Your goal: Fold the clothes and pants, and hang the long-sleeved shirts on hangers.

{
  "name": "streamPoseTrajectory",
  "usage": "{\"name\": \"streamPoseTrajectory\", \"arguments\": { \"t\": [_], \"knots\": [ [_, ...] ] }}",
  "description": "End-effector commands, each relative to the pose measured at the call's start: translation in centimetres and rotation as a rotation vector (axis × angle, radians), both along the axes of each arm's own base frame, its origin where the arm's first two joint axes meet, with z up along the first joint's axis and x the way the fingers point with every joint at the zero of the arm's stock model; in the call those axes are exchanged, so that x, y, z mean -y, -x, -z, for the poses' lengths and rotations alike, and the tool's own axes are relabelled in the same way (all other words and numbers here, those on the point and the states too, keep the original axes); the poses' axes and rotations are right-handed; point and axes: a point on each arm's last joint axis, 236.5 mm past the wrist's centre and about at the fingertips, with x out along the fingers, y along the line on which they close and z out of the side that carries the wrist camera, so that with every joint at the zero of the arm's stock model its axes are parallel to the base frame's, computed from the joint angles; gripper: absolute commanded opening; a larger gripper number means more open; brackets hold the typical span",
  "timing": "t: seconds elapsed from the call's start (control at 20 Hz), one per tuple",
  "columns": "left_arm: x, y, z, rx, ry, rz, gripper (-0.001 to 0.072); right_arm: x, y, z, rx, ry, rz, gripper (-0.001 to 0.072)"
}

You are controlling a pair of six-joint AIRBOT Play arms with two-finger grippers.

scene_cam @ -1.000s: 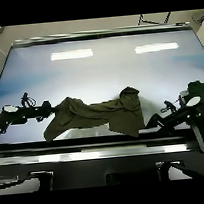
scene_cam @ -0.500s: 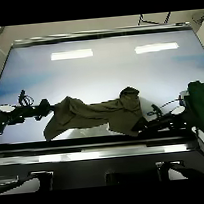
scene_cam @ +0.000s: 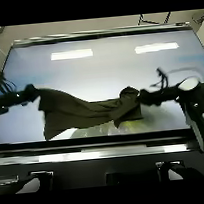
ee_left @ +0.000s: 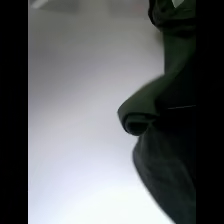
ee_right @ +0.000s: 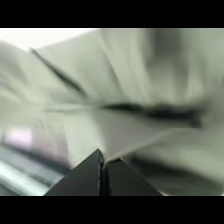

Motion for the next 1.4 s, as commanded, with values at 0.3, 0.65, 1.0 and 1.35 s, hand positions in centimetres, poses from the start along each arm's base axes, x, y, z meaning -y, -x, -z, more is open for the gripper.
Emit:
{"name": "streamPoseTrajectory", "arguments": {
  "t": [0.3, 0.65, 1.0, 1.35],
  "knots": [
    [2.4, 13.4, -42.4, 1.010, -0.226, -0.046, 0.0021, 9.2, 6.9, -50.1, 1.379, 0.285, 0.422, 0.0037],
    [3.8, 22.1, -47.6, 1.184, -0.191, -0.090, 0.0020, 10.1, 15.2, -59.3, 1.735, 0.215, 0.588, 0.0037],
    [3.6, 12.7, -26.0, 0.449, -0.229, 0.121, 0.0021, 11.3, 1.8, -47.2, 1.283, 0.381, 0.418, 0.0038],
    [1.1, 4.4, 5.8, -0.128, -0.077, -0.024, 0.0022, 12.8, -19.7, -16.0, 0.505, 0.127, 0.367, 0.0038]
  ]
}}
